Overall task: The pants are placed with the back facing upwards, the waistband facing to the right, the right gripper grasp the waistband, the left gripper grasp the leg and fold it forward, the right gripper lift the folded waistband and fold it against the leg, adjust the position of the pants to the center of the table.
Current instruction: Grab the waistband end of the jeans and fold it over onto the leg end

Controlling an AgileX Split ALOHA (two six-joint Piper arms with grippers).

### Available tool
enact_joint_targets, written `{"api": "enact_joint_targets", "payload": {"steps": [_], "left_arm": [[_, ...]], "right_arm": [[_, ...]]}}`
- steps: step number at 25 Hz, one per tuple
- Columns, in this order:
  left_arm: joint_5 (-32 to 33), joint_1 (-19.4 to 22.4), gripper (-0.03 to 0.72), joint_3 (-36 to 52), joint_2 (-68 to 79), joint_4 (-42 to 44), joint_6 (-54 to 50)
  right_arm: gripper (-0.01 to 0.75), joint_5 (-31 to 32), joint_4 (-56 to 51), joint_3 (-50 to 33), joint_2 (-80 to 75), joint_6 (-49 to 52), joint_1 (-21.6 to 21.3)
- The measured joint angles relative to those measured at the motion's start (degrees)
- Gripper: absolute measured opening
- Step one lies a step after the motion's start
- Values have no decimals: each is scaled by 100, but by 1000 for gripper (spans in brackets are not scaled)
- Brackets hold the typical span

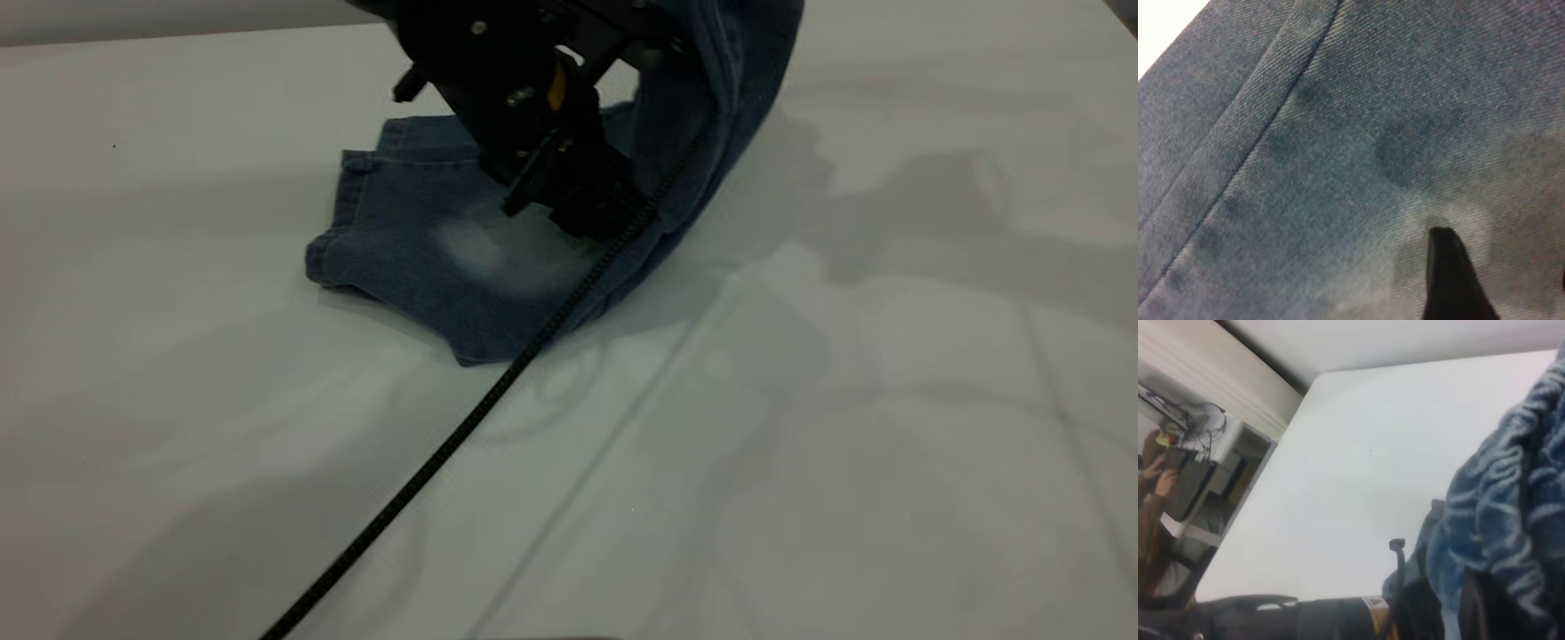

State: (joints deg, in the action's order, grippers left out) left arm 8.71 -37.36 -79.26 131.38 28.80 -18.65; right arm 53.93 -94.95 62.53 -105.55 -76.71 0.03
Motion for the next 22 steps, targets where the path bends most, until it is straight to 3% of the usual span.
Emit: {"api": "enact_joint_targets", "payload": {"steps": [11, 15, 22], "left_arm": [[715, 1051, 359, 0, -1562, 6, 24], [864, 1354, 359, 0, -2574, 6, 24], [1190, 1412, 359, 0, -4259, -7, 38]], "right_arm": [[50, -204, 469, 0, 0, -5, 159], [50, -526, 481, 0, -20, -52, 769], [50, -2028, -392, 0, -383, -982, 2133]]}}
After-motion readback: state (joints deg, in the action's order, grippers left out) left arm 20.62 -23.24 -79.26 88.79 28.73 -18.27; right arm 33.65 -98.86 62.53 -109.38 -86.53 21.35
